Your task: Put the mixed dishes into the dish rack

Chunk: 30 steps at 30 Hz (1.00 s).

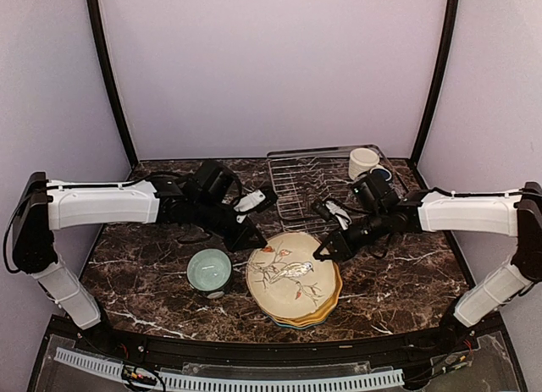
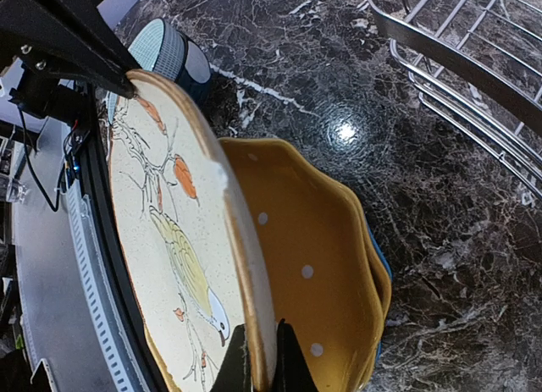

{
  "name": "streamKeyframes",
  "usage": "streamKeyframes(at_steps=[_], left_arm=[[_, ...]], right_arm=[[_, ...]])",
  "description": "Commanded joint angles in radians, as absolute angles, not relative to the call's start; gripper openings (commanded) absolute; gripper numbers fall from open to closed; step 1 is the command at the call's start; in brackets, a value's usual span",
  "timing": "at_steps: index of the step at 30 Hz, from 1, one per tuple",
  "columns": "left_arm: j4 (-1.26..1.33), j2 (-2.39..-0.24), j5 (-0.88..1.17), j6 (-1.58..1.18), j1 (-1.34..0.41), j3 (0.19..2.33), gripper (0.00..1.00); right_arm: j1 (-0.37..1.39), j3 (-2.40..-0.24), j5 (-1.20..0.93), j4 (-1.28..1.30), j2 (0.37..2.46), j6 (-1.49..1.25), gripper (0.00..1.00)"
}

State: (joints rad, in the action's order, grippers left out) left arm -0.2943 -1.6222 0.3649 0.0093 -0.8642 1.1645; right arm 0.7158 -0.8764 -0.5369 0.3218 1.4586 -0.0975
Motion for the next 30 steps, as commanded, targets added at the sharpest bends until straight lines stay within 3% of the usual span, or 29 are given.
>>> streamKeyframes(at_steps=[1, 7, 17, 21, 25, 30], left_arm=[[-0.212, -1.578, 0.383, 0.028, -0.873, 1.160, 0.01], [-0.225, -1.546, 0.345, 0.045, -0.873, 1.163, 0.02], [-0.217, -1.428, 0.275, 0.025, -0.872, 1.167, 0.40], [-0.192, -1.378, 0.192, 0.006, -0.872, 1.145, 0.63], [-0.191, -1.374, 0.105, -0.026, -0.872, 1.152, 0.71], [-0.210, -1.382, 0.058, -0.036, -0.872, 1.165, 0.73]], right_arm=[[0.737, -0.862, -0.592, 0.238, 1.467, -0.026, 0.00], [0.712, -0.859, -0.606, 0.250, 1.412, -0.027, 0.00], [0.618, -0.935, -0.582, 0.298, 1.244, -0.030, 0.00], [0.558, -1.013, -0.558, 0.344, 1.213, -0.008, 0.00], [0.499, -1.118, -0.470, 0.375, 1.201, 0.053, 0.00], [0.431, -1.298, -0.365, 0.370, 1.259, 0.181, 0.00]])
